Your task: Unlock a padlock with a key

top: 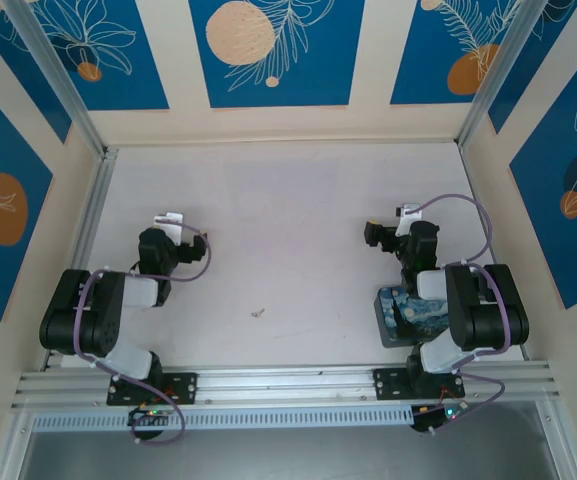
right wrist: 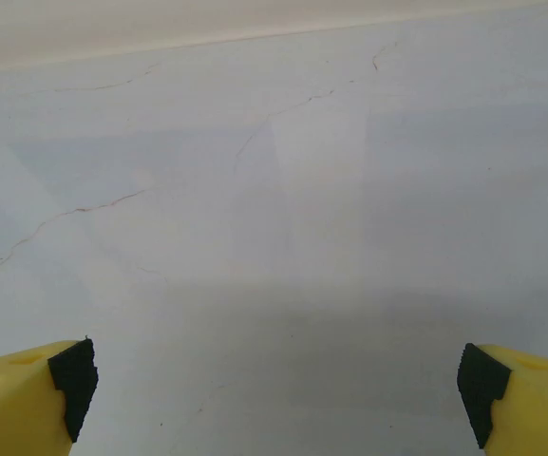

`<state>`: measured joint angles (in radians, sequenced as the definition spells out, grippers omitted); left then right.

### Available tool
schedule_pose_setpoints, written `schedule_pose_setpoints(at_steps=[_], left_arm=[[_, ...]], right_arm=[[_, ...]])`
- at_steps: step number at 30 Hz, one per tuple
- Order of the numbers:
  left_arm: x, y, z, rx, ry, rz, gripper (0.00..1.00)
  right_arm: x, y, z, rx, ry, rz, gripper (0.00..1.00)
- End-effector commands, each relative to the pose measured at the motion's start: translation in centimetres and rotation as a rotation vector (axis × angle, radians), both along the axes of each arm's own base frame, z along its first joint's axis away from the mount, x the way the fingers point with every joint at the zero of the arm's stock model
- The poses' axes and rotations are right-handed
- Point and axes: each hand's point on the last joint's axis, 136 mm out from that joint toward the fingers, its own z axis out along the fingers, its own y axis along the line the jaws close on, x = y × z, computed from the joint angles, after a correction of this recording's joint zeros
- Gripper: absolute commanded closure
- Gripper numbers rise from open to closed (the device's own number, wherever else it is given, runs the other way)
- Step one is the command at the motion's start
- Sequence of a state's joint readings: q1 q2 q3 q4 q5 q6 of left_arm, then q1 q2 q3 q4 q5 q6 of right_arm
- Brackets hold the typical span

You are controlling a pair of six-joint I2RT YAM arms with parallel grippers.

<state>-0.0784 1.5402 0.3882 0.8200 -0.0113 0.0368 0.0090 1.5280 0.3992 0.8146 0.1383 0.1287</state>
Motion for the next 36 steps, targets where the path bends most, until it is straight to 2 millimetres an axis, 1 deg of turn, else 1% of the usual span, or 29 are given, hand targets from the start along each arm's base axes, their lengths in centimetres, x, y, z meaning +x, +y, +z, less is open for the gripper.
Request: schedule_pose_setpoints(at_steps=[1, 16, 20, 22, 24, 25, 27, 29, 30, 31, 32, 34, 35, 36], left_arm=[[0.6, 0.6, 0.9, 0.010, -0.020, 0.013, 0.00], [0.7, 0.6, 0.8, 0.010, -0.015, 0.012, 0.00], [0.6, 0.6, 1.0, 0.011, -0.024, 0.014, 0.00], [0.8, 0.8, 1.3, 0.013, -0.003, 0.027, 0.00], [1.1, 1.2, 2.4, 0.018, 0.030, 0.049, 0.00], [1.3, 1.3, 2.7, 0.021, 0.058, 0.058, 0.00], [1.5, 1.3, 3.5, 0.016, 0.114, 0.061, 0.00], [1.6, 1.5, 4.0, -0.006, 0.181, 0.095, 0.00], [1.4, 1.6, 4.1, -0.026, 0.227, 0.119, 0.00], [1.4, 1.7, 4.3, -0.056, 0.263, 0.143, 0.00], [1.1, 1.6, 4.2, -0.082, 0.310, 0.159, 0.00], [0.6, 1.1, 4.2, -0.145, 0.398, 0.186, 0.00], [0.3, 0.8, 4.1, -0.171, 0.432, 0.187, 0.00], [0.2, 0.0, 4.2, -0.203, 0.457, 0.171, 0.00]], right_arm=[[0.3, 0.0, 0.7, -0.023, -0.027, 0.003, 0.01], [0.3, 0.0, 0.7, -0.021, -0.025, 0.006, 0.01], [0.2, 0.0, 0.9, -0.007, -0.031, 0.016, 0.01], [0.4, -0.4, 1.8, -0.016, -0.023, -0.017, 0.01], [0.6, -1.1, 3.8, -0.016, 0.001, -0.055, 0.01], [0.6, -1.4, 4.5, -0.010, 0.027, -0.077, 0.01], [0.7, -2.2, 6.1, 0.061, 0.083, -0.144, 0.01], [0.2, -2.9, 7.0, 0.168, 0.160, -0.219, 0.01], [-0.4, -3.1, 7.0, 0.236, 0.223, -0.265, 0.01], [-1.0, -3.1, 7.0, 0.277, 0.277, -0.297, 0.01], [-1.7, -3.0, 7.0, 0.306, 0.312, -0.327, 0.01], [-3.9, -3.4, 6.3, 0.362, 0.407, -0.429, 0.01], [-5.1, -3.8, 6.0, 0.370, 0.447, -0.485, 0.01], [-6.7, -4.5, 5.5, 0.378, 0.496, -0.569, 0.01]])
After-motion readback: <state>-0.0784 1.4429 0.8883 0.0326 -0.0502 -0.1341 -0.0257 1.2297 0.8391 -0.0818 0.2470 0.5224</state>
